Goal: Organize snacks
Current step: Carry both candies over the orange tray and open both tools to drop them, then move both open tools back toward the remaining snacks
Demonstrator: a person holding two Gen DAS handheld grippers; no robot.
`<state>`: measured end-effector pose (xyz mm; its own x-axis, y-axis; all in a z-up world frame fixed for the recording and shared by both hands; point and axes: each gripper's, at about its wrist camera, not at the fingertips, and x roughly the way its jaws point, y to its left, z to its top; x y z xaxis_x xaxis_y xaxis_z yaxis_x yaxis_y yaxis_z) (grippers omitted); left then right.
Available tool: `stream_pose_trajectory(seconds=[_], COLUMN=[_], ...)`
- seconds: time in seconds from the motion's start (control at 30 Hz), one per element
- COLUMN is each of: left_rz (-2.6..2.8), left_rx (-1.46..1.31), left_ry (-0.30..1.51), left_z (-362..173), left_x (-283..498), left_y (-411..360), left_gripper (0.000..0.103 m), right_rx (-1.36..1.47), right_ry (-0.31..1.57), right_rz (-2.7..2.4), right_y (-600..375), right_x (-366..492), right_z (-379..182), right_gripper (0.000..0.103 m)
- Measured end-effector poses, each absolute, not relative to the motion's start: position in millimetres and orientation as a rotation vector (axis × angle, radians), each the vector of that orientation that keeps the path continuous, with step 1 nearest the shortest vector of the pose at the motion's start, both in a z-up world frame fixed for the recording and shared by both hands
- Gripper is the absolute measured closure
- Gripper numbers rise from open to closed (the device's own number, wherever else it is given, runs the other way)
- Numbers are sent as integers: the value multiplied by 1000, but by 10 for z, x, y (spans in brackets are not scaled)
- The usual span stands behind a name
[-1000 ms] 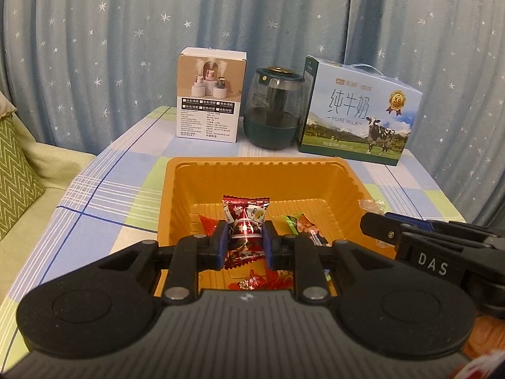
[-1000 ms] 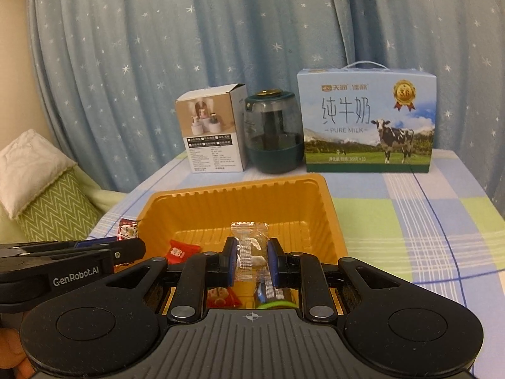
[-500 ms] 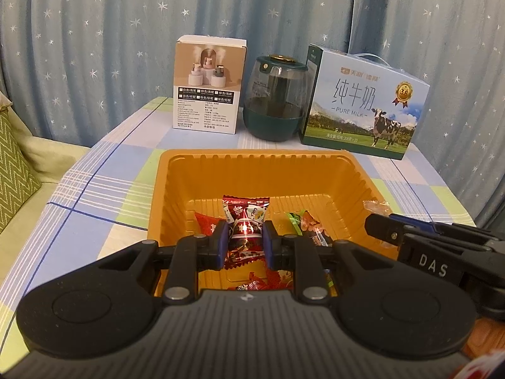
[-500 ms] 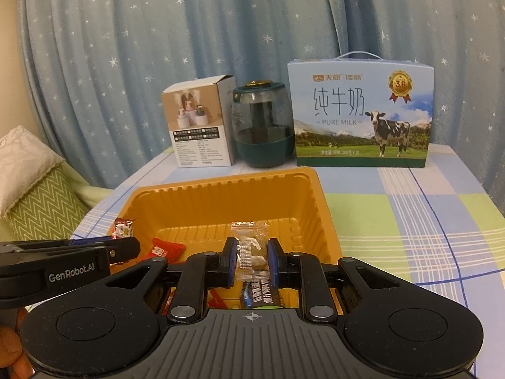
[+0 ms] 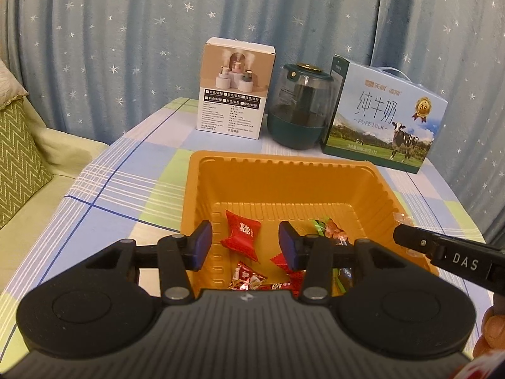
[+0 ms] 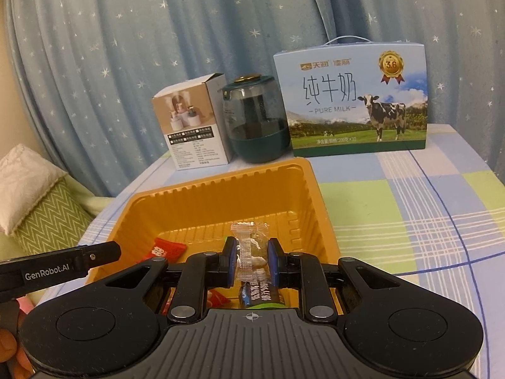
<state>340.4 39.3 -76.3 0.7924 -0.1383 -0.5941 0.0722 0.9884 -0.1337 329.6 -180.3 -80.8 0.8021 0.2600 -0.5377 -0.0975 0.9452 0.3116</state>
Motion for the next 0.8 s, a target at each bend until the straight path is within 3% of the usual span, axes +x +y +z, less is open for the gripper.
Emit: stream_pose_trajectory(seconds=[0.8], left_rz=[-130], left_rx=[-92], left_ry=[648], left_z=[-763], left_x=[3342], left_y=[374], left_gripper=[55], right_rx=[395], right_ry=[573], right_rz=[178], right_y=[-2015], right_x=[3277], right_z=[-829], right_gripper=[79])
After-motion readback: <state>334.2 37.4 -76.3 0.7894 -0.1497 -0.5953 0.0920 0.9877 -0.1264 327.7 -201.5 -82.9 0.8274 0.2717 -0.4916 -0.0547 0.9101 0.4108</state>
